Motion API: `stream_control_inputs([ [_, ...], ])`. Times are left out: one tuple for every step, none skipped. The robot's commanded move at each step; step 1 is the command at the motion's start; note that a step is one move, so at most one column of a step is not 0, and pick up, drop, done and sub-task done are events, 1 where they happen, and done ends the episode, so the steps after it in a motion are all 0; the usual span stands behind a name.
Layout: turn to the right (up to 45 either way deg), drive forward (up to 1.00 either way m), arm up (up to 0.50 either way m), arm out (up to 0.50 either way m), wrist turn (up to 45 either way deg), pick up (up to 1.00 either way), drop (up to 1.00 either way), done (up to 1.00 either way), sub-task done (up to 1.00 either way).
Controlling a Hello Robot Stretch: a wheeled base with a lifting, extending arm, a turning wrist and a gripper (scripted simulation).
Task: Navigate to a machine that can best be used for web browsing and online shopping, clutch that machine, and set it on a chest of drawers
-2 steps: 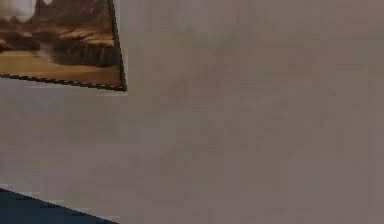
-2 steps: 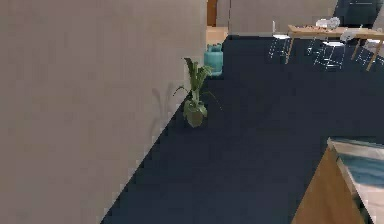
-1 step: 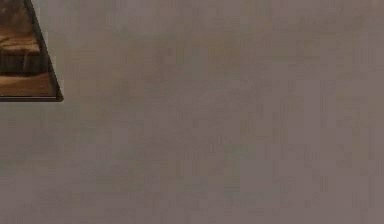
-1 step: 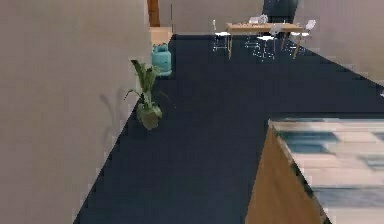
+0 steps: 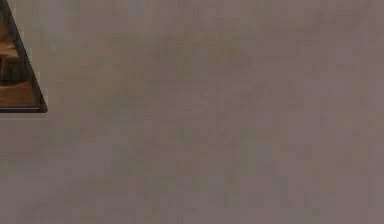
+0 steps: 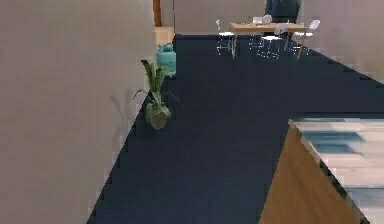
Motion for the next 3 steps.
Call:
stream_control_inputs([
  [45.0,0.0,0.0,0.0,0.0,0.0,0.0,0.0,0.0],
  [33.0,0.0,0.0,0.0,0.0,0.0,0.0,0.0,0.0],
  [0.0,1.0,0.0,0.0,0.0,0.0,0.0,0.0,0.0],
])
